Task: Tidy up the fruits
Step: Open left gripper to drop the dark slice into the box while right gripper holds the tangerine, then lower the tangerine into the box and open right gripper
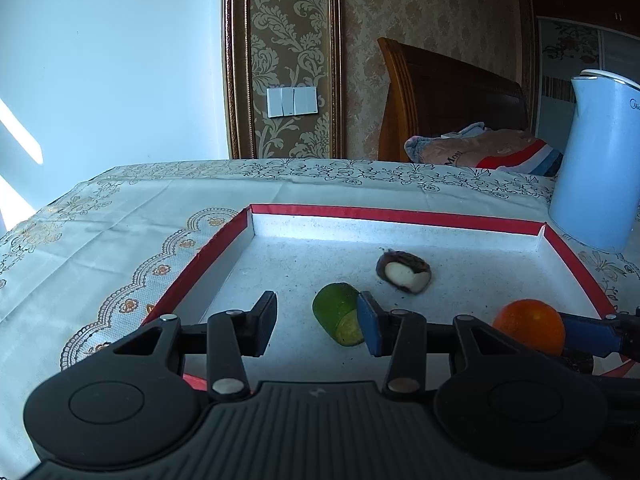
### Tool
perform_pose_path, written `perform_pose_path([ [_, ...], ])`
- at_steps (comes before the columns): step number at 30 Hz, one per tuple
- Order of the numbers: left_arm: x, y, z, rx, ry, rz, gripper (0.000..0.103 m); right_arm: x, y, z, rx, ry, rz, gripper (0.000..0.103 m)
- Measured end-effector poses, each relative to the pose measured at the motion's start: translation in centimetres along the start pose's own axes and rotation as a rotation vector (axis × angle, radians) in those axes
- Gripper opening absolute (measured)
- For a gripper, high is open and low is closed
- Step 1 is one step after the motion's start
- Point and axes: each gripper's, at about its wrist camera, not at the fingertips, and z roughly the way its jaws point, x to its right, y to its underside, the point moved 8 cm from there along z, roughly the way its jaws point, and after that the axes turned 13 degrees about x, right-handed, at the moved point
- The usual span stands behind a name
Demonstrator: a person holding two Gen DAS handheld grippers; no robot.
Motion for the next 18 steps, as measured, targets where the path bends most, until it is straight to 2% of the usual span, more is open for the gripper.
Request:
perform_pose_path([
  [18, -0.22, 0.58, 0.4, -0.019, -0.002, -0.007, 0.043, -0.37, 0.29, 0.19, 0.022, 0.019, -0.032, 0.04],
])
